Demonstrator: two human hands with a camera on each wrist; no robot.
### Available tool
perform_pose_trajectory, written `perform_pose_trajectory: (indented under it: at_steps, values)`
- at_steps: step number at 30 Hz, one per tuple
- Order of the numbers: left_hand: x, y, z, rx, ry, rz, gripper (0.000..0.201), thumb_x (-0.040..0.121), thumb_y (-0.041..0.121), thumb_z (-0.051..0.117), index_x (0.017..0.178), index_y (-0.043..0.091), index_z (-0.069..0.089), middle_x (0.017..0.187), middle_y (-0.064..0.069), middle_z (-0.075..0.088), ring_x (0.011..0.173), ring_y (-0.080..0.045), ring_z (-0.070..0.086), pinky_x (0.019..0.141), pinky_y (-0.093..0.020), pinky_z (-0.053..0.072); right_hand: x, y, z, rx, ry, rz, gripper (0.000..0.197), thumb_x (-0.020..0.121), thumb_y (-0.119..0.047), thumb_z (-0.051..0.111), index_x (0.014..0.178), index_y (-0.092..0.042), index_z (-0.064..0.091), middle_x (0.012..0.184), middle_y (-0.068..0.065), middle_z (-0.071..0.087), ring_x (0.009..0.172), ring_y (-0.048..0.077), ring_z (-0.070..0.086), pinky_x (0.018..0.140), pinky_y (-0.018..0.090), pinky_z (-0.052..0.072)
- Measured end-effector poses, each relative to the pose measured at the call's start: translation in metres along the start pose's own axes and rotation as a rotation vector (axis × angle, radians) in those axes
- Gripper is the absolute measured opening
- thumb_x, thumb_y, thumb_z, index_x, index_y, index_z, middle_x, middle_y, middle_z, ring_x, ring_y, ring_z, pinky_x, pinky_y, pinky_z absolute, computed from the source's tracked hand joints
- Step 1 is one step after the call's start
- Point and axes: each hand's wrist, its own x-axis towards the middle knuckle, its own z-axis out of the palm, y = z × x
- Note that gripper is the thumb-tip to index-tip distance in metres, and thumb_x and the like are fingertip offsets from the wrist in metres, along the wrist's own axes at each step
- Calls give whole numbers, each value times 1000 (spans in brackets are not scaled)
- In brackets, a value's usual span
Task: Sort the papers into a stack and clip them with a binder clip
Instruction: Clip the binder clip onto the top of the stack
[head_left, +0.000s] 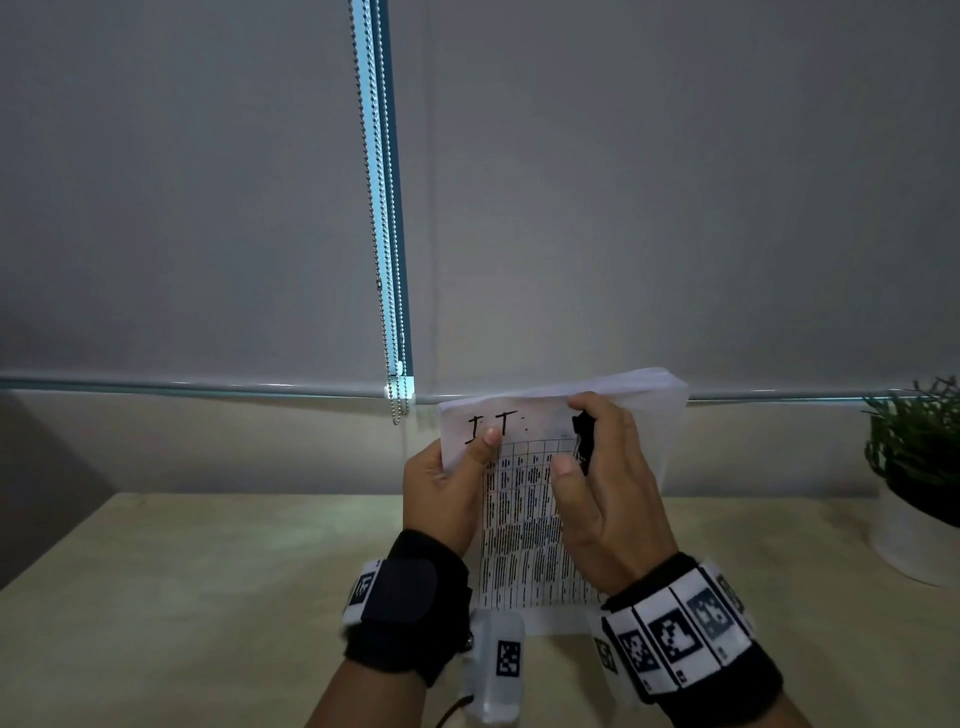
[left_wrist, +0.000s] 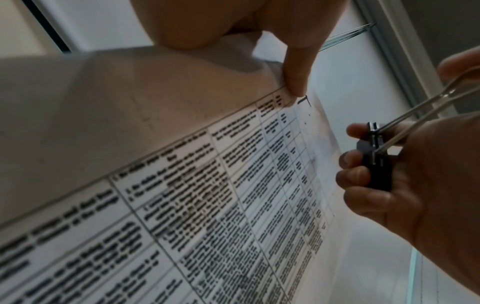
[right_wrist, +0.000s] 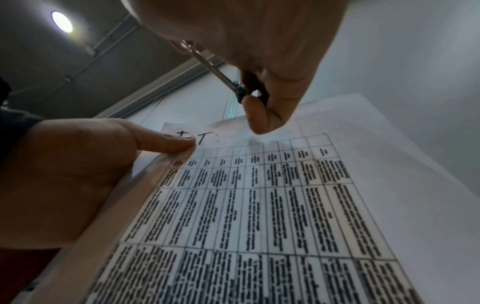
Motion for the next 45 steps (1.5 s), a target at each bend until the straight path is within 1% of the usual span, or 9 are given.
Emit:
perform_pose_trajectory:
  at_steps: [7,13,17,21,25,29,34,39,45]
  values:
    - [3,-3,-1,54,32,1,13,87,14,63,81,5,70,68,-3,73,65,-13,69,57,-21,55,-1,11,8,-91,28,-6,46,93,-32,19,118,-14,52,99,-7,46,83,-3,42,75,-1,32]
    - [4,-5,3,89,44,10,13,86,18,64,76,11,70,66,0,73,64,-10,70,57,-21,55,-1,4,10,-185,147,16,40,96,-35,27,126,-16,46,102,-4,44,82,5,47,71,15,41]
    - [8,-6,1,98,73,-10,14,84,21,66,75,11,70,64,0,73,62,-11,69,57,-22,56,-14,-5,8,123,35,7,55,94,-55,26,141,-26,30,105,-25,48,99,-8,52,87,5,41]
    - [9,-5,3,103,79,-15,12,87,14,64,76,11,69,61,4,70,60,-8,66,58,-23,55,-20,-13,11,584,-141,171,36,91,-42,49,127,-40,46,115,-20,61,106,5,62,85,26,55]
    - [5,-7,7,127,34,-24,21,88,2,60,68,7,64,57,-1,63,55,-13,59,53,-26,49,-17,-12,13,549,-202,162,44,85,-58,49,125,-41,55,138,-11,43,130,6,42,99,47,48]
    - [5,-5,6,84,35,-11,17,87,4,61,75,-8,64,65,-13,59,61,-17,55,58,-27,45,-19,-18,10,462,-298,105,43,93,-33,48,136,-35,44,146,-11,32,135,-7,28,110,31,38]
    - [2,-3,5,123,35,7,14,86,15,65,73,13,69,63,3,70,61,-4,65,57,-18,53,2,-13,-16,197,-82,3,51,86,-20,61,133,-34,44,116,-17,44,113,-9,44,102,12,39]
    - [1,-3,6,116,53,-21,20,84,23,67,74,5,69,71,-11,68,67,-18,65,63,-28,55,31,-9,-45,-24,50,-51,45,80,-9,69,123,-19,60,118,-5,44,106,12,54,96,31,50]
    - [-3,-3,10,121,58,-30,22,86,23,66,77,3,70,75,-13,68,68,-18,63,64,-30,56,17,-4,-30,-6,-31,193,44,97,-11,42,141,-13,39,119,-2,25,96,-5,38,82,-12,20]
